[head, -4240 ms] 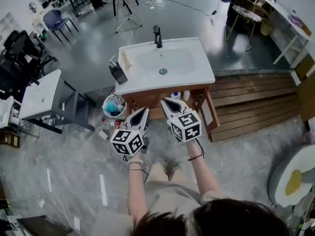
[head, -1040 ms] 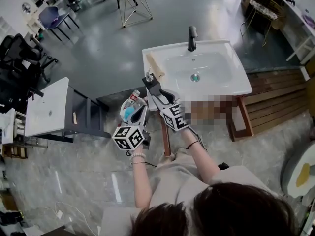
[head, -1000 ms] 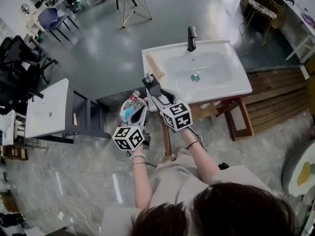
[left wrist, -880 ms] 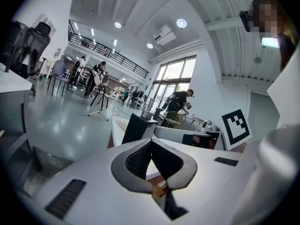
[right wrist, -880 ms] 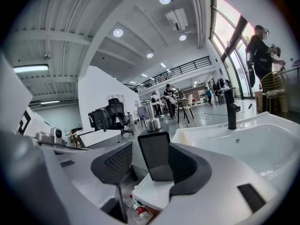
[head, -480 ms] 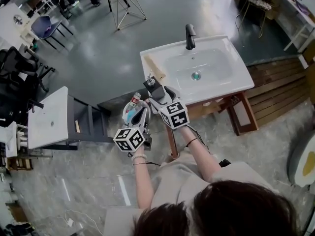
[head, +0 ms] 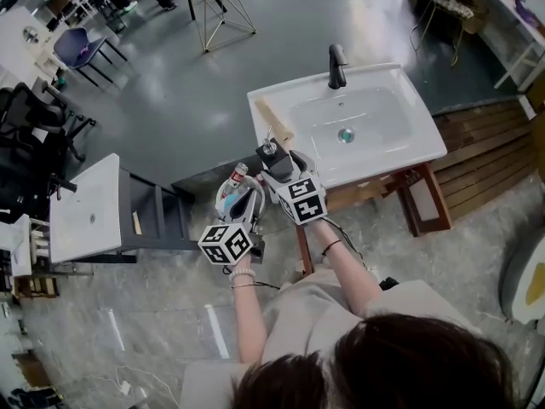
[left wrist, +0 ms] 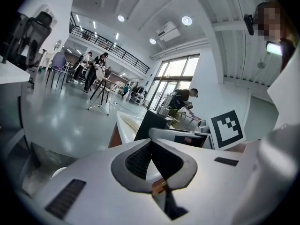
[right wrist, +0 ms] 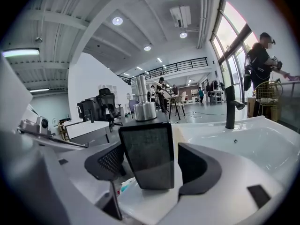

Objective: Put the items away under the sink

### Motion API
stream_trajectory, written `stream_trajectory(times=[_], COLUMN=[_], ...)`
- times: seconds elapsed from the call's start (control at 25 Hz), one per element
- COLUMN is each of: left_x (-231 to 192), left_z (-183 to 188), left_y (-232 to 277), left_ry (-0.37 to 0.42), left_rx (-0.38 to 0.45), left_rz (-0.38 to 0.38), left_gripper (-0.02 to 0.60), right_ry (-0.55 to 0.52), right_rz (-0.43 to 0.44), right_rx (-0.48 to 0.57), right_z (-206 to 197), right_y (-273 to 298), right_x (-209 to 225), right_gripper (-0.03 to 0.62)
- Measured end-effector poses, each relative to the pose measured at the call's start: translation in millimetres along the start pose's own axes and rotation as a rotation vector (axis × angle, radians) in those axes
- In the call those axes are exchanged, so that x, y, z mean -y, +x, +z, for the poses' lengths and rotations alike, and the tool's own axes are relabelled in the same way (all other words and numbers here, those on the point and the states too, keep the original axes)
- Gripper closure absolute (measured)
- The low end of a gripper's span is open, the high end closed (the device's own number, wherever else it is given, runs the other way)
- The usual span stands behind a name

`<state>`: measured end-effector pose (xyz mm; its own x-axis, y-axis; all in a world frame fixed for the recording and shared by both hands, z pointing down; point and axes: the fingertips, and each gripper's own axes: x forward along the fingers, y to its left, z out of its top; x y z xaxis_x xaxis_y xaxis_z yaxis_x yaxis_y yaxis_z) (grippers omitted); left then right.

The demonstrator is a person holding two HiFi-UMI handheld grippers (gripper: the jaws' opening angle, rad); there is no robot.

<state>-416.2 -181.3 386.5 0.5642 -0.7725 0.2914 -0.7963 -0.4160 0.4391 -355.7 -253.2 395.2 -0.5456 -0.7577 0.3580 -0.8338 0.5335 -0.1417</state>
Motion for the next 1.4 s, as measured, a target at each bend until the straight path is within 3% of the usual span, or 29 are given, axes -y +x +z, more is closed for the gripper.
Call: stream_trajectory(times=[0.76, 1.16, 1.4], left_x=[-18, -24, -21], left_z=[0, -5, -2], left_y=[3, 2, 0], left_ry=[-0.001, -0.012, -0.005], left_rx=[-0.036, -0.048, -0.045], left_rz=[0.007, 0.01, -0.003], left_gripper=[0.578, 0.578, 0.578], right_ry=[0.026, -0.018, 0.056], right_rz=[-0.04, -0.065, -0.092], right_rx=[0.012, -0.008, 0.016], right_z=[-2, -3, -1], right_y=[21, 23, 19], right_x=[2, 2, 11], right_gripper=[0.246, 0.256, 0.263])
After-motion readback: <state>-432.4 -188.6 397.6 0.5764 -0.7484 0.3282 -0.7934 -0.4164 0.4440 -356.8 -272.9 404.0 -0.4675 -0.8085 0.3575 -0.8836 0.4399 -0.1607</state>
